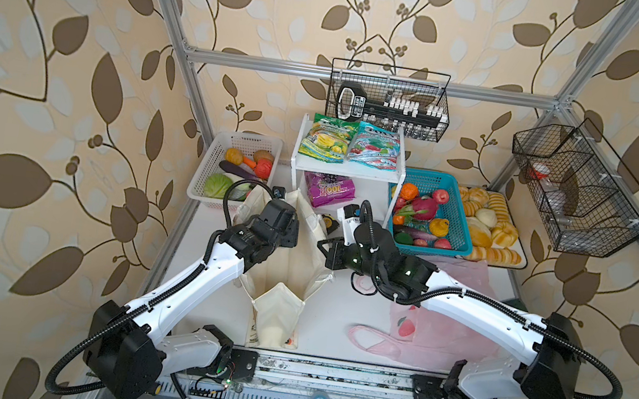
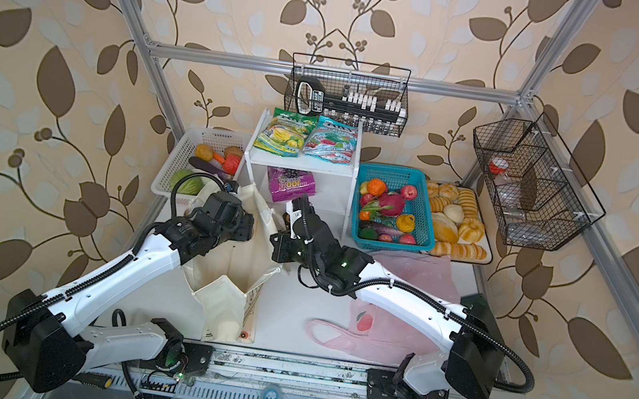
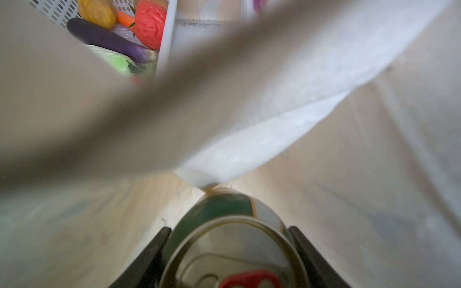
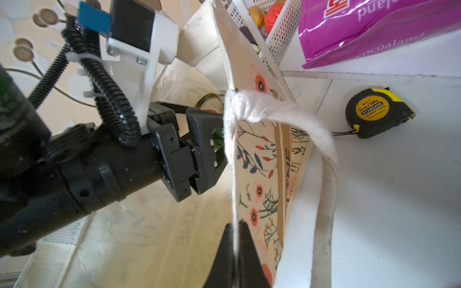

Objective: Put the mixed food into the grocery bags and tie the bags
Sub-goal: 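Lower the can into the tote with the left gripper while right holds the handle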

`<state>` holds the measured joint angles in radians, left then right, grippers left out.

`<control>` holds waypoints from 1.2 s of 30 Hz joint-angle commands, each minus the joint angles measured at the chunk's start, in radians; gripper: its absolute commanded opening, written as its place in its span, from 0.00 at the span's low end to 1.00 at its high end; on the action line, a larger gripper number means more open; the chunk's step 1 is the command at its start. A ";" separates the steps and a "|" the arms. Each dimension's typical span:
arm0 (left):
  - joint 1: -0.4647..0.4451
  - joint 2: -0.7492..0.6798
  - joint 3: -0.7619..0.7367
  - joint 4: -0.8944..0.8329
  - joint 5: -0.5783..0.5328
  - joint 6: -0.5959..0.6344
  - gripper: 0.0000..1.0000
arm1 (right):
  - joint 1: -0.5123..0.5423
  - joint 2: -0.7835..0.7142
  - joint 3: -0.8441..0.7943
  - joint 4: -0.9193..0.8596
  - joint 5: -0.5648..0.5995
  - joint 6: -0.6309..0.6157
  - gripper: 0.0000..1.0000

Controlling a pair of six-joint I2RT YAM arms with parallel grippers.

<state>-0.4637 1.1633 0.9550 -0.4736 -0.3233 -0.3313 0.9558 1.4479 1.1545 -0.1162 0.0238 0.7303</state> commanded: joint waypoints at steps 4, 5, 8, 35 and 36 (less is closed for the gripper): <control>0.003 -0.012 -0.107 0.265 -0.079 0.001 0.29 | 0.011 -0.037 -0.013 0.066 -0.003 0.040 0.06; 0.004 -0.005 -0.119 0.284 -0.079 0.005 0.29 | 0.010 -0.035 -0.015 0.068 -0.004 0.040 0.06; 0.004 0.041 -0.143 0.316 -0.073 0.028 0.30 | 0.012 -0.034 -0.018 0.078 -0.011 0.047 0.05; 0.004 0.268 -0.162 0.329 -0.103 -0.056 0.41 | 0.017 -0.035 -0.025 0.098 -0.019 0.066 0.05; 0.004 0.296 -0.169 0.330 -0.102 -0.066 0.41 | 0.015 -0.036 -0.027 0.099 -0.017 0.066 0.05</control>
<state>-0.4641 1.4086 0.7670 -0.1551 -0.3988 -0.3363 0.9604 1.4448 1.1385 -0.0666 0.0185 0.7841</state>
